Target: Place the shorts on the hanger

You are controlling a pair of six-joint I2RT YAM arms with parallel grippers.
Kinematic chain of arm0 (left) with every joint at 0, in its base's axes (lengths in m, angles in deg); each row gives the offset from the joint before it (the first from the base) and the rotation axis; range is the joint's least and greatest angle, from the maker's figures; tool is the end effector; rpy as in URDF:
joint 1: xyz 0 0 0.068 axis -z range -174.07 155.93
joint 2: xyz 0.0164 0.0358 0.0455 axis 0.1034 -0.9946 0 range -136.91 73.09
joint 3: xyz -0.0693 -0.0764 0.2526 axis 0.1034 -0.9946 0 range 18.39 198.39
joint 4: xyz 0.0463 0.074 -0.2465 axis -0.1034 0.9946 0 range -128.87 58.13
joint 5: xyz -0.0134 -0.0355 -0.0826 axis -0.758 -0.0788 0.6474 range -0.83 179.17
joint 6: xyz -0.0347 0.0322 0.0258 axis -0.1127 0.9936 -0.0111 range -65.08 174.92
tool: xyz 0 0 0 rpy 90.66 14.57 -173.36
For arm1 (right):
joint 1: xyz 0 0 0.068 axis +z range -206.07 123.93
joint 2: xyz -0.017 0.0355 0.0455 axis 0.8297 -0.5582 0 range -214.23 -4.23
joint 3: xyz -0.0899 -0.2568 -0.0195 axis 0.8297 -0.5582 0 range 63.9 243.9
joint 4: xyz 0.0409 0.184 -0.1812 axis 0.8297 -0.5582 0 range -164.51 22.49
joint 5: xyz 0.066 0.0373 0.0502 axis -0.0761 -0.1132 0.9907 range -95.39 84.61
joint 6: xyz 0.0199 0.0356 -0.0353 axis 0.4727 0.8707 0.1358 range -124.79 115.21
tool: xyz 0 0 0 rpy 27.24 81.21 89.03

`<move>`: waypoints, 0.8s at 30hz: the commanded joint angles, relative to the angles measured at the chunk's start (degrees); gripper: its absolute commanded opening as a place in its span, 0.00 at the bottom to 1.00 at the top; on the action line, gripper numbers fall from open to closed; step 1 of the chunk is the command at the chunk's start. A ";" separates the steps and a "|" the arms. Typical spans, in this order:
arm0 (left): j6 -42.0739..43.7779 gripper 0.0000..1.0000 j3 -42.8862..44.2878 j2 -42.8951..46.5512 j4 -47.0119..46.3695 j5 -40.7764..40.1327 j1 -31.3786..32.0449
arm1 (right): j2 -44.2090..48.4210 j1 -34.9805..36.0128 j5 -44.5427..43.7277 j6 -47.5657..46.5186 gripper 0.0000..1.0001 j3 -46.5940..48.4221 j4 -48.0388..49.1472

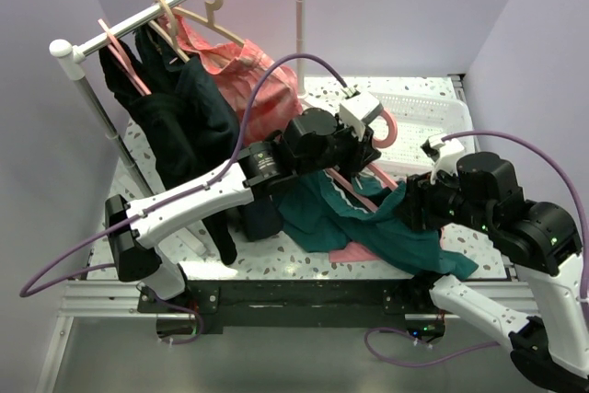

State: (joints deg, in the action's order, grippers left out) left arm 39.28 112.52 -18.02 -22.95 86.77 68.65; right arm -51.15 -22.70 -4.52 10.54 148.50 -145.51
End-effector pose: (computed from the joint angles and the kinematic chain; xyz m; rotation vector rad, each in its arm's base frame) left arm 0.1725 -0.3312 0.4260 0.7283 1.7513 -0.9240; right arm 0.0669 0.0447 0.4326 -0.3713 2.2874 0.4584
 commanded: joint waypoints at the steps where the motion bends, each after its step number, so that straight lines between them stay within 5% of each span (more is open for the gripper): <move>1: -0.71 0.00 5.27 0.15 -5.99 3.97 -0.23 | -0.55 0.03 -2.97 -0.66 0.48 -0.14 -1.63; 5: -0.88 0.00 7.47 -1.26 -6.08 4.59 -0.23 | 0.94 0.12 1.02 -2.74 0.44 -0.22 -0.32; 9: -0.88 0.00 8.18 -1.61 -6.52 4.50 -0.14 | 4.55 0.12 -0.58 -3.03 0.52 -0.49 0.92; 12: -1.23 0.00 8.70 -2.05 -7.05 5.12 -0.23 | 3.85 0.12 0.53 -3.20 0.40 -0.57 0.04; 17: -1.76 0.00 10.72 -3.54 -7.31 6.17 -0.14 | 2.88 0.12 -1.92 -2.41 0.02 -0.75 -0.32; 24: -2.12 0.00 12.13 -4.25 -6.52 4.07 -0.23 | 2.00 0.03 -9.47 -0.04 0.00 4.33 -2.24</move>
State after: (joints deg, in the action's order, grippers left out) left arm 39.48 119.80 -23.73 -23.78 90.20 68.08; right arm -47.61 -22.33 -5.94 8.93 148.43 -145.48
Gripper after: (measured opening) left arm 0.244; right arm 0.133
